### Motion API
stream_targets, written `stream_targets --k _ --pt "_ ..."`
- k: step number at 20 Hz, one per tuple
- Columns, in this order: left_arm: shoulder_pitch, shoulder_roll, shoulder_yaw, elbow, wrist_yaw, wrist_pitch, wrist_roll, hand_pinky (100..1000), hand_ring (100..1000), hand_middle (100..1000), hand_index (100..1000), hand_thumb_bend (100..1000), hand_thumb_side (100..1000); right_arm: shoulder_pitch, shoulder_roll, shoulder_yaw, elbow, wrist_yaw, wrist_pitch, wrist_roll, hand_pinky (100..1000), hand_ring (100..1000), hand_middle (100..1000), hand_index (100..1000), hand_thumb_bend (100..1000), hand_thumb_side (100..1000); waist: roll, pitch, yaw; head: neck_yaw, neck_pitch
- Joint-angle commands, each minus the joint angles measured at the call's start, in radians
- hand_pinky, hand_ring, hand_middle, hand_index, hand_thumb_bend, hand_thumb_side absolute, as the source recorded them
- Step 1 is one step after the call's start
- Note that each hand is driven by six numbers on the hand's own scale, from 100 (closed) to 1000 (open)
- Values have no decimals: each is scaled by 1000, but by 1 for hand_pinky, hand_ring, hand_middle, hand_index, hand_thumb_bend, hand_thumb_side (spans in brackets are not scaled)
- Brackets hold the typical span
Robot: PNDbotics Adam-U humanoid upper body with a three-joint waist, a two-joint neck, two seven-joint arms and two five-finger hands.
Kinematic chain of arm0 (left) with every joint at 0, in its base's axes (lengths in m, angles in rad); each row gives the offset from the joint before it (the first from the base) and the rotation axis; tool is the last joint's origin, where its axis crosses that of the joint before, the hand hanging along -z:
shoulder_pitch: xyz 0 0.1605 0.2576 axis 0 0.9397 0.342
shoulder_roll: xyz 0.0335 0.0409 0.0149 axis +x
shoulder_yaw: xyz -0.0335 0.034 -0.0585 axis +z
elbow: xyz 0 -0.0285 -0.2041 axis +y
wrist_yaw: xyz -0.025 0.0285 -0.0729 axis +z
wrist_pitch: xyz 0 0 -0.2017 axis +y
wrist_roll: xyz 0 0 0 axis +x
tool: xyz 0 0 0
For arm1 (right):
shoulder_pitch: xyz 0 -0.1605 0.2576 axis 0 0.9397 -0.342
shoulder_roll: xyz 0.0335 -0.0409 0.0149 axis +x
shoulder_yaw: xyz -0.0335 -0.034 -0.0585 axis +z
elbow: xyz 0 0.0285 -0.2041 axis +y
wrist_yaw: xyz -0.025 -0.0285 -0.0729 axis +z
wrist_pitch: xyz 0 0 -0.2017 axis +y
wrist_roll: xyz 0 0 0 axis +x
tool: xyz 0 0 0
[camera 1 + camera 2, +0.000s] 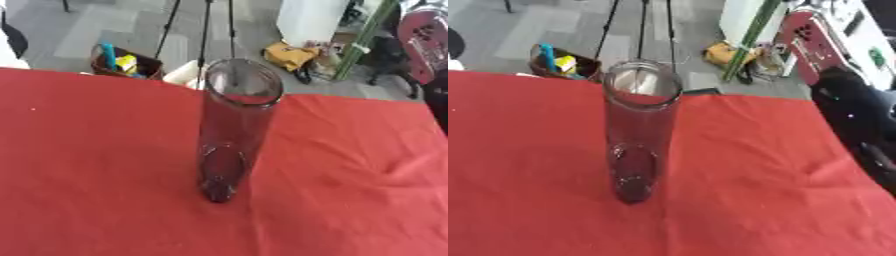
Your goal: Arrange flowers into the vase.
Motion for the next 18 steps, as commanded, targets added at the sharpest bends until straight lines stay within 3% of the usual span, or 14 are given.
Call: stream_targets --k 1,9,18 --pt "-14 16 -11 -18 6 1 -7 572 686 704 762 100 696 -22 -27 -8 -12 11 -3 -7 100 100 100 100 100 761 3 -27 2 -8 -3" --pt "-18 12 -12 -18 13 3 -9 569 686 704 762 100 697 -43 -19 -2 -7 39 -1 -11 100 100 100 100 100 758 2 -30 18 -70 -14" --pt "-17 8 -19 -18 21 5 -21 566 688 705 761 100 701 -65 -3 14 -16 98 5 -15 100 100 100 100 100 754 -3 -33 25 -95 -12"
